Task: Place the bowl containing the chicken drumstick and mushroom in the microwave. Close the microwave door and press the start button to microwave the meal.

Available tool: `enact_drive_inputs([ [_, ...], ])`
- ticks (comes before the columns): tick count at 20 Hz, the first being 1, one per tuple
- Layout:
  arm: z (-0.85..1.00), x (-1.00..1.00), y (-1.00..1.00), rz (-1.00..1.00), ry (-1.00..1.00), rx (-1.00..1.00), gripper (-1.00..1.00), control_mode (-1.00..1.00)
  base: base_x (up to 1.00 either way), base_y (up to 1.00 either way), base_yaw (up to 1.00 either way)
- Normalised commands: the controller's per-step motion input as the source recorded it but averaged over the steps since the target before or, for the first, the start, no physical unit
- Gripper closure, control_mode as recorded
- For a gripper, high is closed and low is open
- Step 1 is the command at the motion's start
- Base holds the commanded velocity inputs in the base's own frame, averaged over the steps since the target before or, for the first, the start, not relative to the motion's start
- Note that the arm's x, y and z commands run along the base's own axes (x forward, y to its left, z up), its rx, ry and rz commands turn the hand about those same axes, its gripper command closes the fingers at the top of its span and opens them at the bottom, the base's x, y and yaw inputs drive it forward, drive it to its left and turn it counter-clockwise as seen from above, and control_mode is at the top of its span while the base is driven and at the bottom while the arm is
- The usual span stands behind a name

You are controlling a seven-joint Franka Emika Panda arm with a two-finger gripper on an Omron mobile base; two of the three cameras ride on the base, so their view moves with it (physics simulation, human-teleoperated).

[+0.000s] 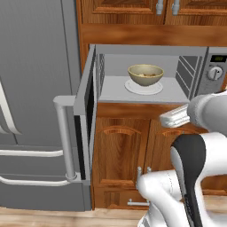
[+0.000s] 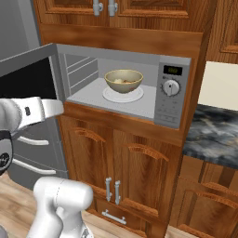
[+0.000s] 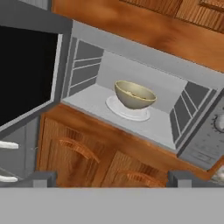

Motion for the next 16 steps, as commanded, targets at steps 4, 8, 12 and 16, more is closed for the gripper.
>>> enact_drive_inputs([
  [4,0.54,-0.62,0.93,0.03,0.0,-0.4,-1.0,-1.0,0.0,0.0,0.0],
  [8,0.26,-0.43,0.99,0.02,0.0,-0.43,-1.0,-1.0,0.0,0.0,0.0],
  [12,0.11,-0.2,0.81,0.0,0.0,-0.36,-1.0,-1.0,0.0,0.0,0.0],
  [16,0.01,-0.07,0.62,0.0,0.0,-0.31,-1.0,-1.0,0.0,0.0,0.0],
])
